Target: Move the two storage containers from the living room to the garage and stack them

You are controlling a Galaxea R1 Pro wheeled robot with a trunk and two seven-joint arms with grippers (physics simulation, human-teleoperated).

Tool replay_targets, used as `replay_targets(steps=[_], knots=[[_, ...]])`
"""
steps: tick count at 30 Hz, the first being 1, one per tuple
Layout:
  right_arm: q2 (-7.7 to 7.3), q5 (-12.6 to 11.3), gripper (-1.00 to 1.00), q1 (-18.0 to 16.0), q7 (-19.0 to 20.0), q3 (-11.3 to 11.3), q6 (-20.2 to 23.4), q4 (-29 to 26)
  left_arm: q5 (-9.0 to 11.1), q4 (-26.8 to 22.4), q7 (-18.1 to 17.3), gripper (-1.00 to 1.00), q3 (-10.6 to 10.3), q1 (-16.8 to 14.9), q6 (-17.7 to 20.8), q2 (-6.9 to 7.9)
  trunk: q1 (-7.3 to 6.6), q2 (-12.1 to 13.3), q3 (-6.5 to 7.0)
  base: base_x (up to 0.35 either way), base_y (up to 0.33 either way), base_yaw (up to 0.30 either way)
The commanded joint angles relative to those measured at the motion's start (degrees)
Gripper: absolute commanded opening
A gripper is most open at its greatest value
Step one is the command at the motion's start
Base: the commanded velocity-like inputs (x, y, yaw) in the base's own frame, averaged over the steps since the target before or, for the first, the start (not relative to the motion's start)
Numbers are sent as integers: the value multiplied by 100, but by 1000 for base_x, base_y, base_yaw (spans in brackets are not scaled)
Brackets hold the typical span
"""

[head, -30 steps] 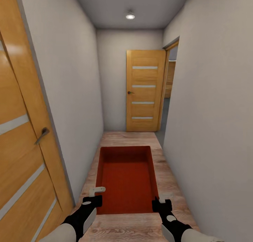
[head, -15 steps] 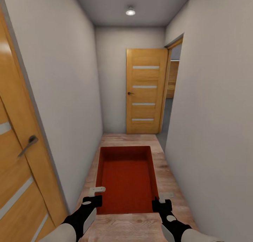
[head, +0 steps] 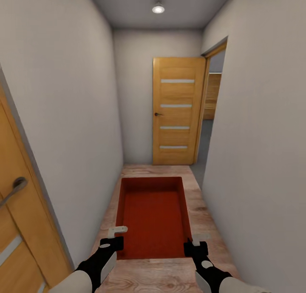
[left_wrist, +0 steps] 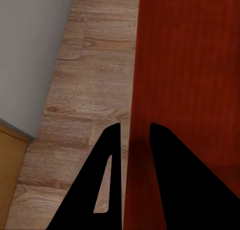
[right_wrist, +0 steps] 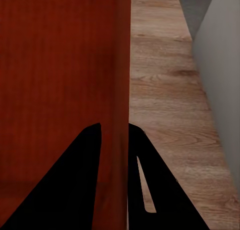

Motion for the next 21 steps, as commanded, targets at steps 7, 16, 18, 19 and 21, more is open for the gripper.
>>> replay_targets(steps=[7,16,18,19,21], knots=[[-2,-187,-100,-4,-74,-145,-51,15,-16,-25,66,-100,65,-5,40,15,4,-6,-8,322,0,0],[-2,-187,-100,-4,-74,-143,-51,15,-18,-25,66,-100,65,-5,36,15,4,-6,-8,322,0,0],[-2,-187,-100,-4,-74,-145,-51,15,-16,-25,66,-100,65,-5,36,15,4,-6,-8,322,0,0],[-2,-187,-100,-4,-74,-145,-51,15,-14,-25,66,-100,65,-5,36,15,4,-6,-8,322,0,0],[-2,-187,-100,-4,-74,-144,-51,15,-15,-25,66,-100,65,-5,36,15,4,-6,-8,322,0,0]])
